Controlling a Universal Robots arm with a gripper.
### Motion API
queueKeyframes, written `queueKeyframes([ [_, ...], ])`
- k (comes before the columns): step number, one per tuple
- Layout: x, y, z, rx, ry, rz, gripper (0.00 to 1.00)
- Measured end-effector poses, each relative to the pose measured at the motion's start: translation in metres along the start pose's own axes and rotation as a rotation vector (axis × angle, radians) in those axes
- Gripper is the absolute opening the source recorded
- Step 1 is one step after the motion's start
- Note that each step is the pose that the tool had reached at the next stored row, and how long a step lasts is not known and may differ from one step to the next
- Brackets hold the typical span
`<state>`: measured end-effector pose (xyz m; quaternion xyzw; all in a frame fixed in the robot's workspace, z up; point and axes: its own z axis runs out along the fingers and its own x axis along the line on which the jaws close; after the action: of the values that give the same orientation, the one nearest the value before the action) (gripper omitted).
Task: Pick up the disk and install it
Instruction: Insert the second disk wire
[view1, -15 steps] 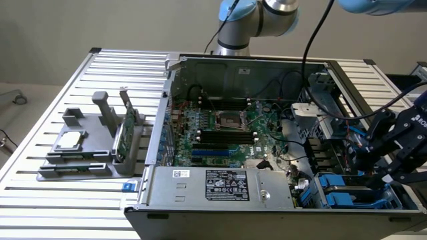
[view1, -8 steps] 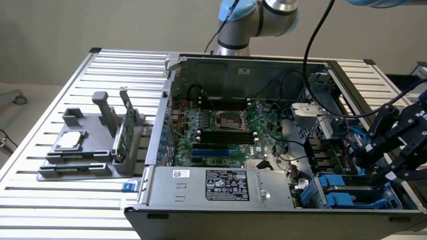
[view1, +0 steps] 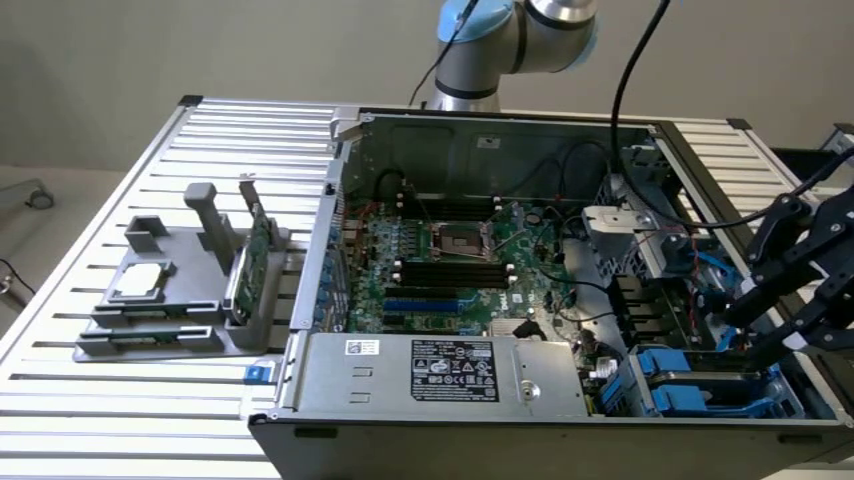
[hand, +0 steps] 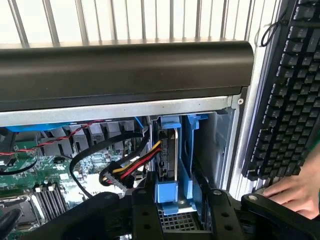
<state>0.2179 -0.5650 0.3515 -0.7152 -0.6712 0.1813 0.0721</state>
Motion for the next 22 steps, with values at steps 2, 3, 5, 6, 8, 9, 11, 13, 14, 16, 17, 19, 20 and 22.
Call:
queueKeyframes([
  [2,-0.001,-0.0019,-0.0042,0.0003,0.0007,0.002,0.42],
  [3,-0.001,-0.0029,-0.0062,0.0006,0.0011,0.003,0.42],
  [5,-0.002,-0.0046,-0.0099,0.0010,0.0022,0.006,0.42],
  [6,-0.002,-0.0055,-0.0116,0.0012,0.0026,0.007,0.42],
  [8,-0.003,-0.0074,-0.0146,0.0017,0.0036,0.010,0.42],
  [9,-0.003,-0.0082,-0.0155,0.0018,0.0039,0.010,0.42],
  [11,-0.003,-0.0102,-0.0165,0.0021,0.0044,0.011,0.42],
  [13,-0.004,-0.0126,-0.0164,0.0019,0.0048,0.012,0.42],
  [14,-0.004,-0.0142,-0.0160,0.0014,0.0048,0.012,0.42],
  [16,-0.004,-0.0180,-0.0146,0.0000,0.0049,0.013,0.42],
  [17,-0.004,-0.0203,-0.0137,-0.0009,0.0051,0.013,0.42],
  [19,-0.004,-0.0251,-0.0119,-0.0028,0.0054,0.013,0.42],
  [20,-0.004,-0.0277,-0.0110,-0.0036,0.0055,0.013,0.42],
  [22,-0.004,-0.0324,-0.0097,-0.0048,0.0056,0.013,0.42],
])
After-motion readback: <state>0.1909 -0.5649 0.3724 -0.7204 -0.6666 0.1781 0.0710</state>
